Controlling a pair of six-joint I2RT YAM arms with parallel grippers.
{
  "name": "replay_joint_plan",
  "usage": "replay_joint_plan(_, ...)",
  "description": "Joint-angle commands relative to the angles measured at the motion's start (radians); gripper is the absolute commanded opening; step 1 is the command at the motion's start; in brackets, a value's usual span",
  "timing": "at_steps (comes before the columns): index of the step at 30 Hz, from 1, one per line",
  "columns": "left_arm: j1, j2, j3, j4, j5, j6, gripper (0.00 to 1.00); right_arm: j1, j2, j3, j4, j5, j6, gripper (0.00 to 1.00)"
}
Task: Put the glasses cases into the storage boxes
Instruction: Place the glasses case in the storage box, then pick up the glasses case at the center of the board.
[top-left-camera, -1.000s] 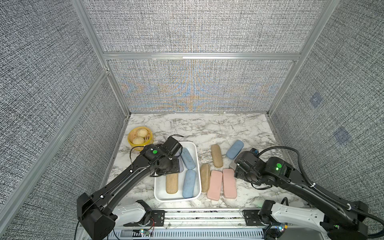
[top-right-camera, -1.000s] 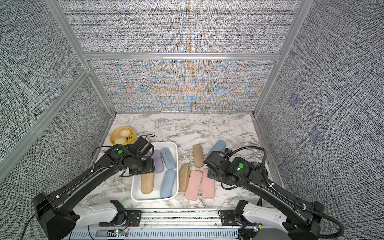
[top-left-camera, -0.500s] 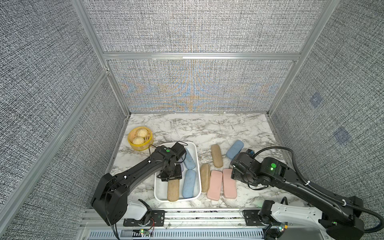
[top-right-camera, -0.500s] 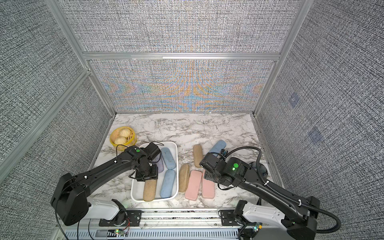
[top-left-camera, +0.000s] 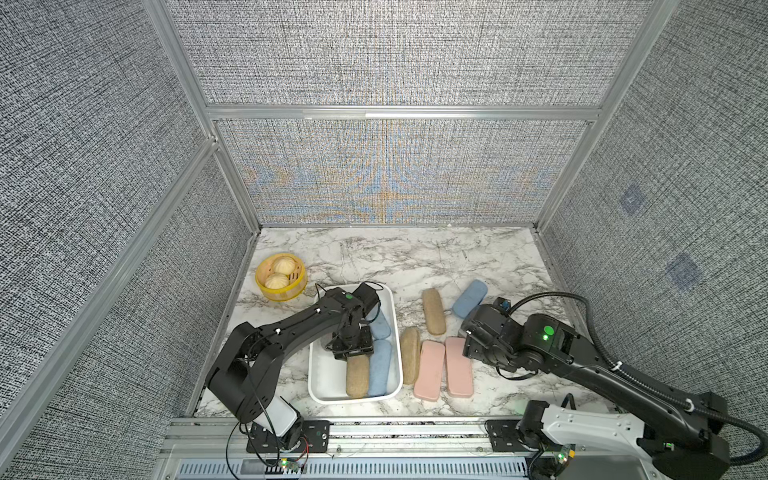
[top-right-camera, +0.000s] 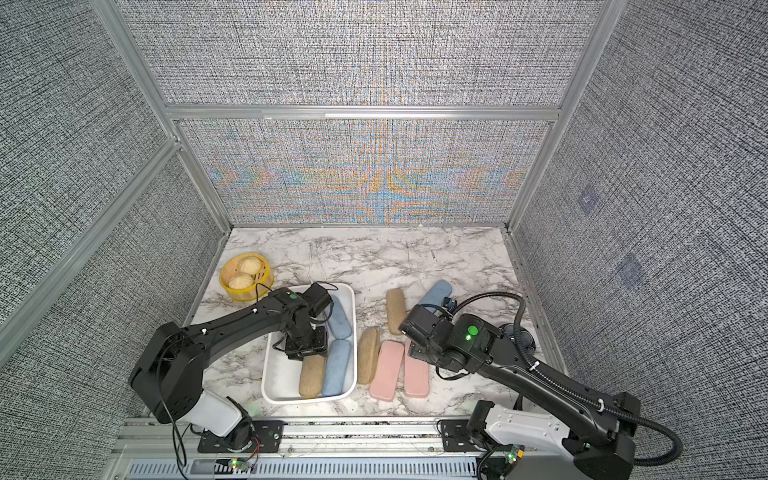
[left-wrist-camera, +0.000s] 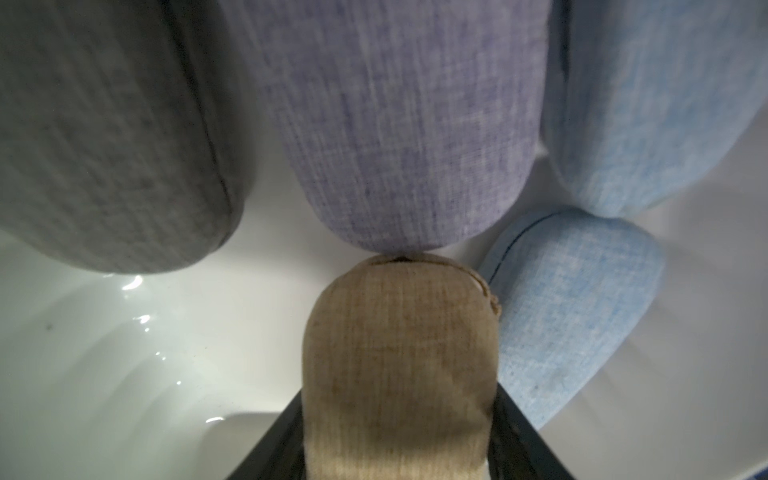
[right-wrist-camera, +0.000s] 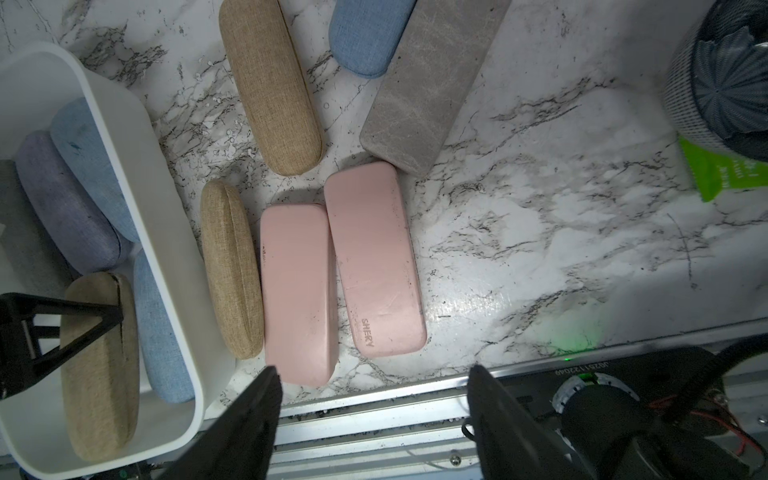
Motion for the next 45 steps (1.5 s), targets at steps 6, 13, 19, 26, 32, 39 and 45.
replay_joint_plan(6,0.014,0.053,0.013,0.056,-0.050,0.011,0.48,0.003,0.027,0.026,-0.027,0.019,0.000,0.72)
replay_joint_plan(13,0.016,0.050,0.024,0.052,-0.107,0.023,0.65,0.005,0.091,0.053,-0.011,0.013,-0.021,0.72)
replay_joint_plan(19,0.015,0.035,0.016,0.062,-0.075,0.031,0.78,0.008,0.146,0.086,0.006,0.013,-0.038,0.72)
replay_joint_plan(26,0.021,-0.109,0.071,-0.041,-0.158,0.042,0.84,0.009,0.247,0.122,0.088,0.006,-0.175,0.79)
replay_joint_plan(32,0.093,-0.279,0.105,-0.097,-0.328,0.068,0.86,-0.017,0.391,0.190,0.180,-0.007,-0.351,0.81)
replay_joint_plan(39,0.123,-0.429,0.048,-0.006,-0.278,0.061,0.84,-0.077,0.547,0.228,0.262,-0.027,-0.446,0.81)
replay_joint_plan(45,0.127,-0.495,0.024,-0.035,-0.271,0.048,0.84,-0.127,0.667,0.232,0.324,-0.037,-0.497,0.80)
